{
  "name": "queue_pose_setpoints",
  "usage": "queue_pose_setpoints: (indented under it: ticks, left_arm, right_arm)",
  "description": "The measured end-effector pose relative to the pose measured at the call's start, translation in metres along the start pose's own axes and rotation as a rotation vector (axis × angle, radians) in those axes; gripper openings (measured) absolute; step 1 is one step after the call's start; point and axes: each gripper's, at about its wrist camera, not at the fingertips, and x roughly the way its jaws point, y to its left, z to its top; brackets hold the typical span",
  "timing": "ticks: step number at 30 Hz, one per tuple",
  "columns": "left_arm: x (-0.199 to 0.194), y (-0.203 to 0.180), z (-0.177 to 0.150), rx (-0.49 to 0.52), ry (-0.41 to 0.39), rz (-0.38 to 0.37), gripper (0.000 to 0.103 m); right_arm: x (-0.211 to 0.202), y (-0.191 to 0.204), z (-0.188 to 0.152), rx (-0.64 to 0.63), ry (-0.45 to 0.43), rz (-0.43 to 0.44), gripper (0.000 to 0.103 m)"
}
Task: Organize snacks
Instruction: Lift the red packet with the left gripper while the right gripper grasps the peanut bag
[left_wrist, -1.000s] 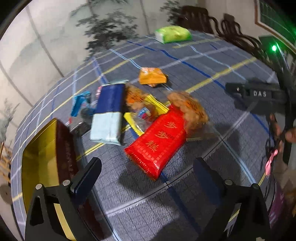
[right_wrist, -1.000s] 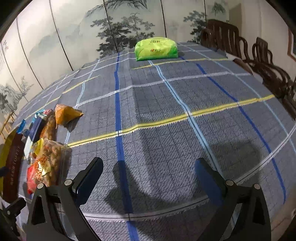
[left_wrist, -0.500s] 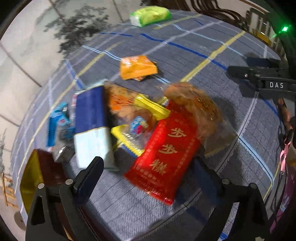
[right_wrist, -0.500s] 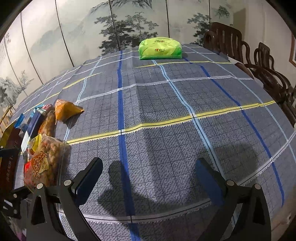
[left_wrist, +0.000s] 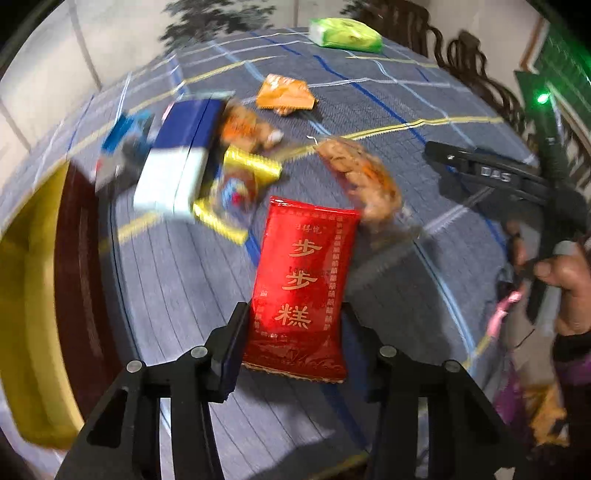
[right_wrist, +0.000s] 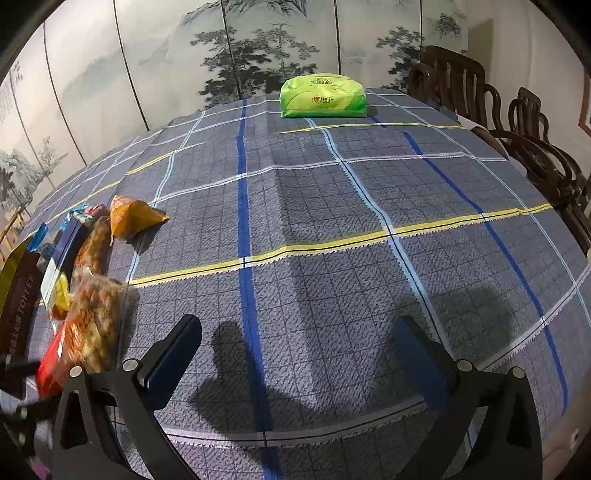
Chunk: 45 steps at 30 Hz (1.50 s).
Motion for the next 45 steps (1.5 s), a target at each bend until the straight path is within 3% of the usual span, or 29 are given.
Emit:
queue_pose_setpoints:
  ticks: [6,8,11,13,16,21,27,32,37,45]
  left_arm:
    - [0.002,0.001,0.001,-0.015,-0.003,0.006,0.052]
    - [0.006,0.000,0.007,0.006,0.015,0.014,0.063]
    - [0.011,-0.002,0.013,0.018,0.011,0.019,0.065]
    - [0.013,-0.003,0.017,0.029,0.001,0.028,0.063]
    - [0.011,-0.005,0.017,0.038,-0.033,0.040,0.041]
    - [-0.001,-0.008,0.005,-0.009,-0.080,0.073,0.040]
    - [-0.033,-0.004,-0.010,-0.095,-0.130,0.027,0.040]
    - [-0.056,-0.005,-0.014,-0.109,-0.186,0.045,0.040]
    - [-0.072,-0.009,-0.015,-0.102,-0.221,0.066,0.040]
    - [-0.085,-0.002,-0.015,-0.127,-0.250,0.070,0.040]
  right_arm:
    - [0.002,0.005,0.000,-0.026,0.009,-0.025,0.103]
    - [0.002,0.005,0.000,-0.023,0.005,-0.019,0.103]
    - [0.002,0.005,0.000,-0.017,0.000,-0.012,0.103]
    - [0.002,0.004,-0.001,-0.020,0.001,-0.015,0.103]
    - [0.001,0.004,-0.001,-0.026,0.001,-0.018,0.103]
    - [0.001,0.004,-0.001,-0.027,0.001,-0.014,0.103]
    - [-0.014,0.001,-0.005,-0.008,-0.031,0.079,0.102]
    - [-0.042,0.034,-0.007,-0.109,-0.088,0.161,0.102]
    - [-0.044,0.074,-0.012,-0.224,-0.062,0.229,0.101]
    - [-0.017,0.107,-0.008,-0.320,0.027,0.222,0.077]
